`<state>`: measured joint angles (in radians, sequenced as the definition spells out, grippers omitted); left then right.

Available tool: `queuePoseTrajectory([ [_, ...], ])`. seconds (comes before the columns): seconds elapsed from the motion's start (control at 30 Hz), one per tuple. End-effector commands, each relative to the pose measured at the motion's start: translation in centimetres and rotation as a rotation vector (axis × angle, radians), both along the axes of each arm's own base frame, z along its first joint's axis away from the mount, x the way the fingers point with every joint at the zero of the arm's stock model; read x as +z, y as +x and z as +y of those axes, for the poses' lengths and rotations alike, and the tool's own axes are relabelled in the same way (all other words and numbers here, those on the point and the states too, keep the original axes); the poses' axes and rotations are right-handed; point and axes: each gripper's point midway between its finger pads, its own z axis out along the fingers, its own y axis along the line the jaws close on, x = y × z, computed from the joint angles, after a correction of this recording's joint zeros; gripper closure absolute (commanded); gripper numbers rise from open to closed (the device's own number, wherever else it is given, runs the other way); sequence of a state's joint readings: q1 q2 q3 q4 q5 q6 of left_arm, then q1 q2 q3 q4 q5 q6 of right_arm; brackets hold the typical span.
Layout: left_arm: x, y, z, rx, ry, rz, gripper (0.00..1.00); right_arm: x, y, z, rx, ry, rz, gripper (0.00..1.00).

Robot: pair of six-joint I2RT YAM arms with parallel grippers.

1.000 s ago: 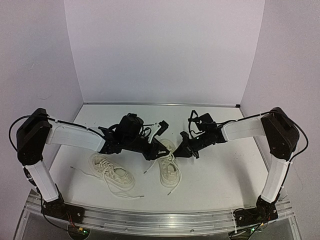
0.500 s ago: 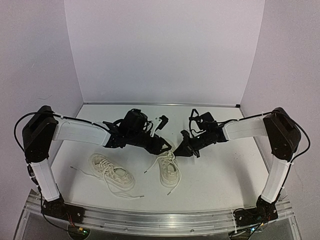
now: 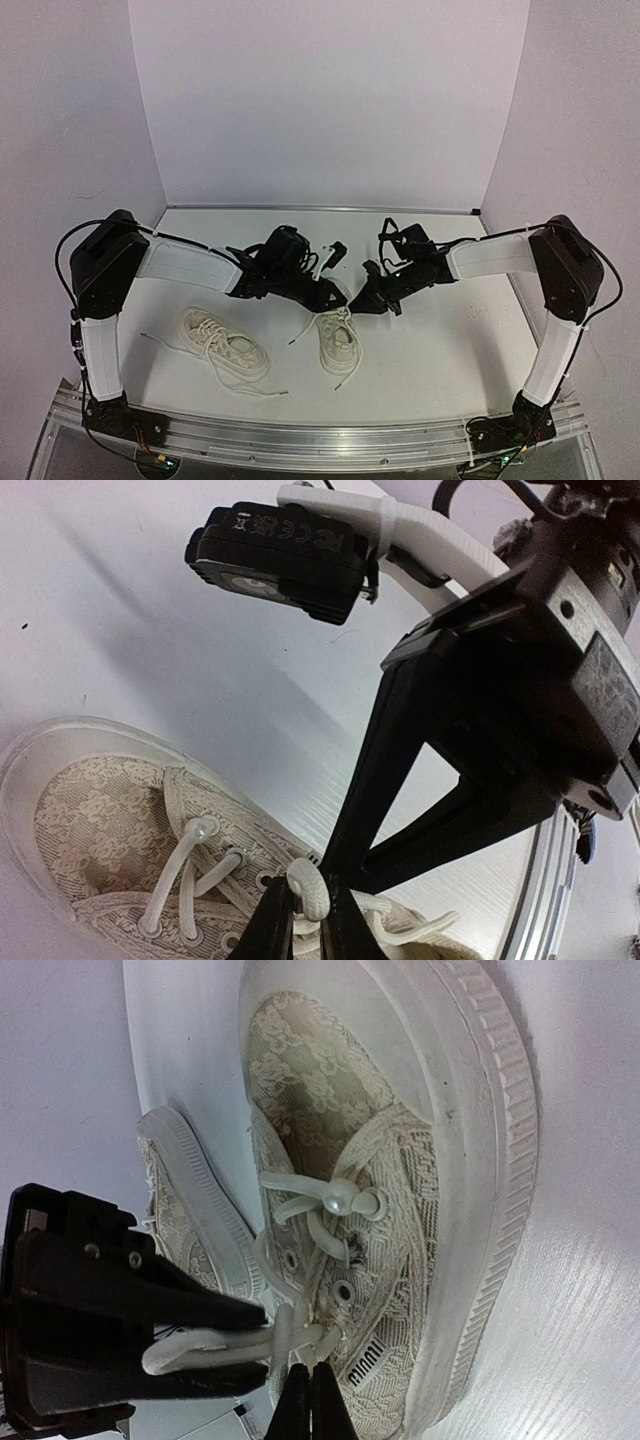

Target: Tie the shoes

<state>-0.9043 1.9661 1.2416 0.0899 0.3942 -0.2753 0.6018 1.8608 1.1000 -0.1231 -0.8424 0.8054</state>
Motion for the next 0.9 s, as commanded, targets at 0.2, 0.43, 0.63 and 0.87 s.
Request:
queuePoseTrajectory([
  [0.2, 3.0, 0.4, 2.0, 0.065, -0.067, -0.051, 1.00, 2.3, -0.2, -0.8, -0.016, -0.017, -0.077, 1.00],
  [0.43, 3.0, 0.8, 3.7, 0.112, -0.041, -0.070, 1.00, 1.2, -0.9, -3.0, -0.057, -0.082, -0.067, 1.00],
  [0.63, 2.8, 1.3, 4.5, 0.142, -0.020, -0.075, 1.00, 0.3, -1.0, -5.5, -0.107, -0.145, -0.064, 1.00],
  [0.87, 1.5, 1.4, 4.8, 0.148, 0.014, -0.058, 1.00, -1.1, -1.2, -7.0, -0.125, -0.192, -0.049, 1.00],
])
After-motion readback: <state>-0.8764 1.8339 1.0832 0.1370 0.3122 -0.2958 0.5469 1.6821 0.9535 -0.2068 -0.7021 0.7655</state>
